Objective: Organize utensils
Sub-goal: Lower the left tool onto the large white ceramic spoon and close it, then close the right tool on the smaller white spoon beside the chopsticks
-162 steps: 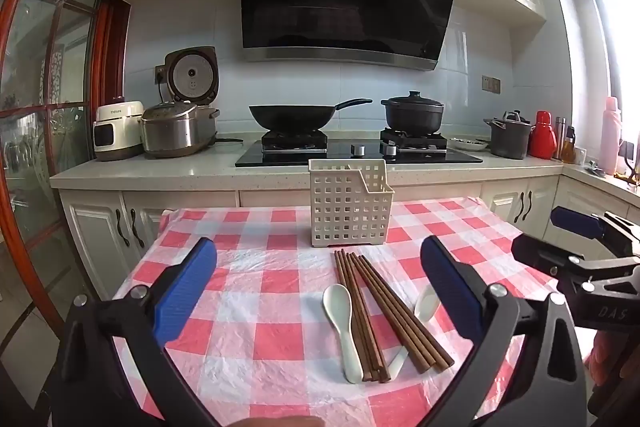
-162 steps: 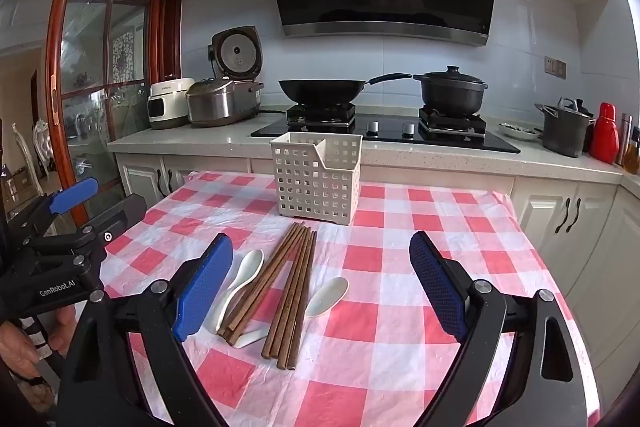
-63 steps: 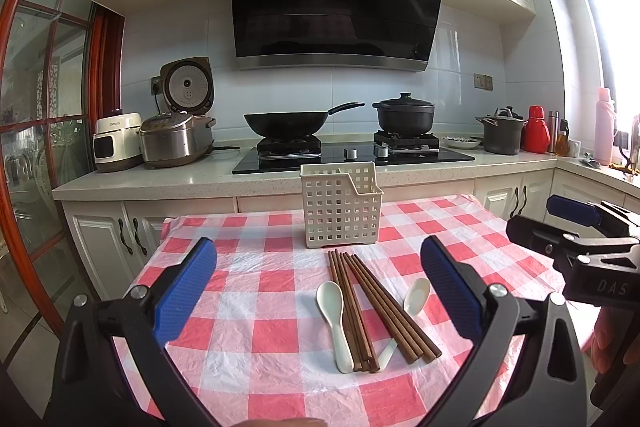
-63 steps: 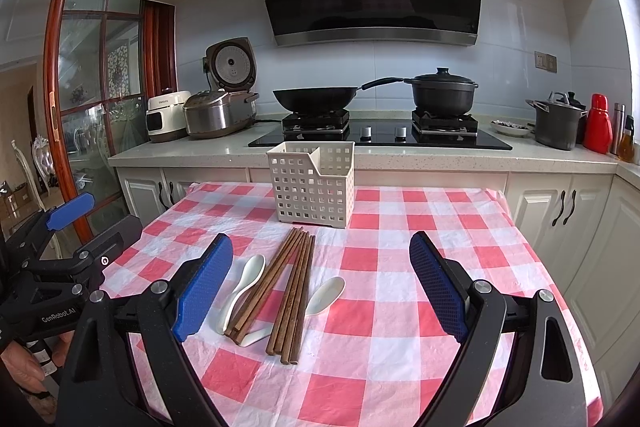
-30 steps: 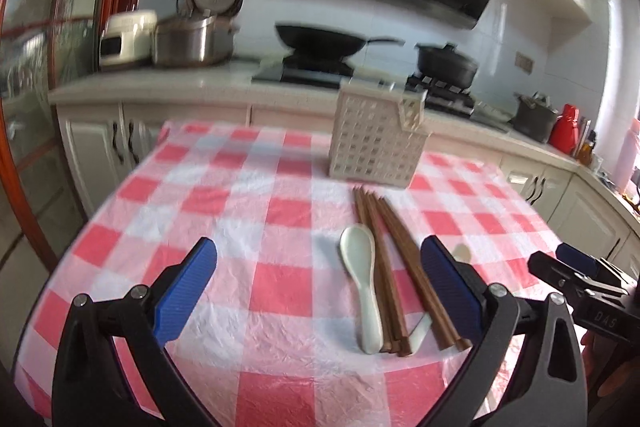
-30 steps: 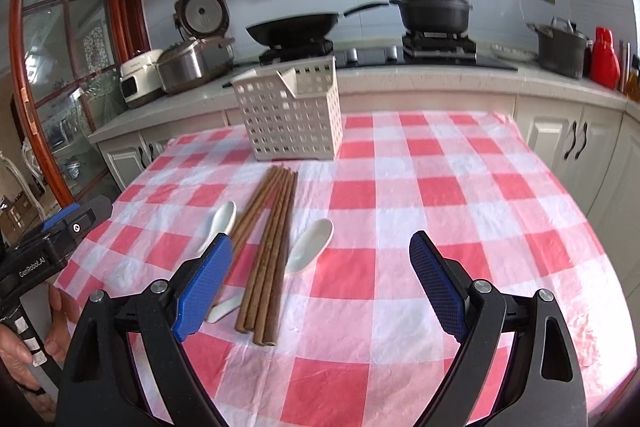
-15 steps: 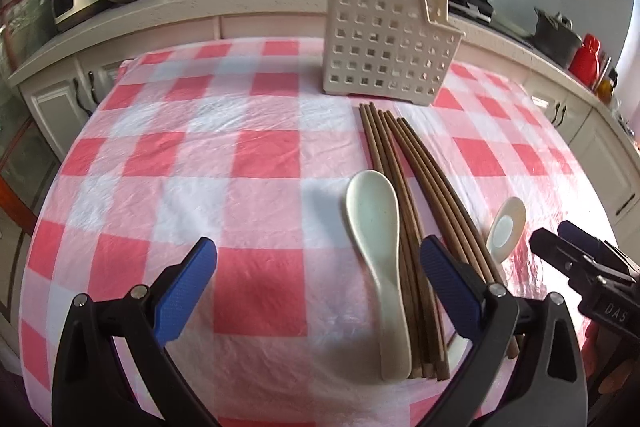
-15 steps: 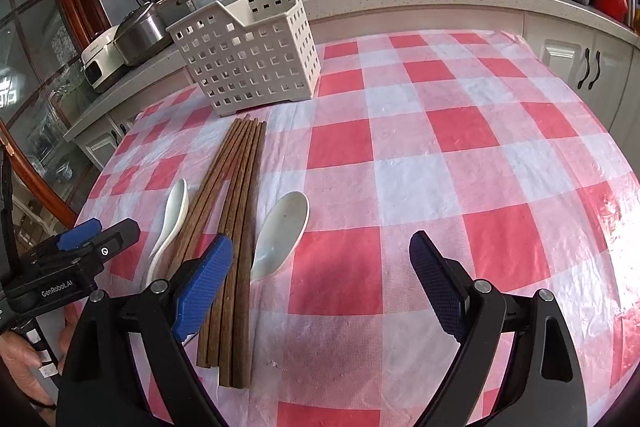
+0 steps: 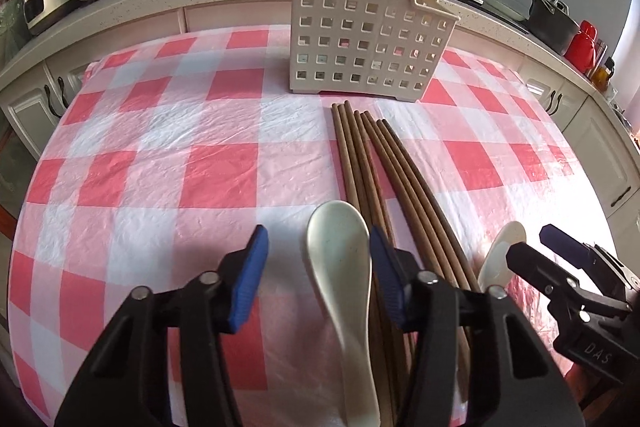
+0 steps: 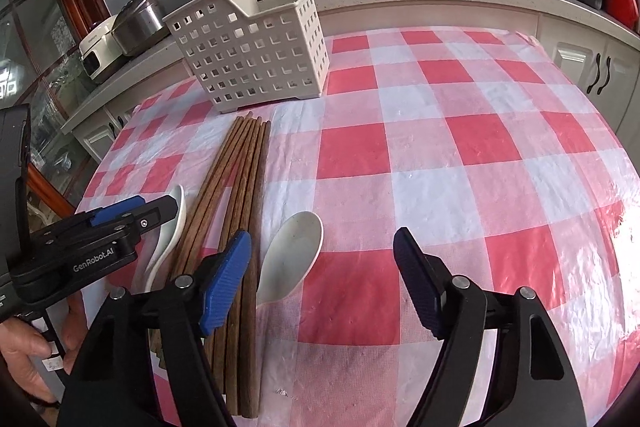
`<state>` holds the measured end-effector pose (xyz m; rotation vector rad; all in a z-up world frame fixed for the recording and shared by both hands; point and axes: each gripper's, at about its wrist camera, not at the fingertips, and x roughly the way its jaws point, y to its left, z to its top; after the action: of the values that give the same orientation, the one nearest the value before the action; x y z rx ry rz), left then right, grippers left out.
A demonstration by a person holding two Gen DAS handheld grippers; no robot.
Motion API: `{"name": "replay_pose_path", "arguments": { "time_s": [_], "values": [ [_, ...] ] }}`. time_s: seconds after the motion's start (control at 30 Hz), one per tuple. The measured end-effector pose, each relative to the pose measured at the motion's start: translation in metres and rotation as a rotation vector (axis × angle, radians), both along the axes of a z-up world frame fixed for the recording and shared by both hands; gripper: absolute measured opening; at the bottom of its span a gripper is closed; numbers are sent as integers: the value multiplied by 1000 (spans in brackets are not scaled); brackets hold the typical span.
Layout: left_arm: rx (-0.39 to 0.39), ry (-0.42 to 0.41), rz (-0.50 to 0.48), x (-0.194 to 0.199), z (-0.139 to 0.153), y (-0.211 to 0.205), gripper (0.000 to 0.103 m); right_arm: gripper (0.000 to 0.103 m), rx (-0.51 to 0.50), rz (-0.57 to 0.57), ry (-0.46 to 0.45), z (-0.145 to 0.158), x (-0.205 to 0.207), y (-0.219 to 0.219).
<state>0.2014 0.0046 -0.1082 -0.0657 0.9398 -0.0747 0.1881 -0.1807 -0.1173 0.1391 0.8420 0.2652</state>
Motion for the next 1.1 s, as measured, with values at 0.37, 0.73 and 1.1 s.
{"name": "replay_pose_path", "arguments": {
  "time_s": [0.37,0.73,1.1],
  "values": [
    [-5,21,-17,5,-9,-8,46,65,-4,29,-14,3,5,8],
    [-42,5,-5,4,-10,4,35,60,5,20,11,-7,5,11],
    [17,-69,-6,-11,0,1,35,30,-26,6,29,-15,4,20]
  ]
}}
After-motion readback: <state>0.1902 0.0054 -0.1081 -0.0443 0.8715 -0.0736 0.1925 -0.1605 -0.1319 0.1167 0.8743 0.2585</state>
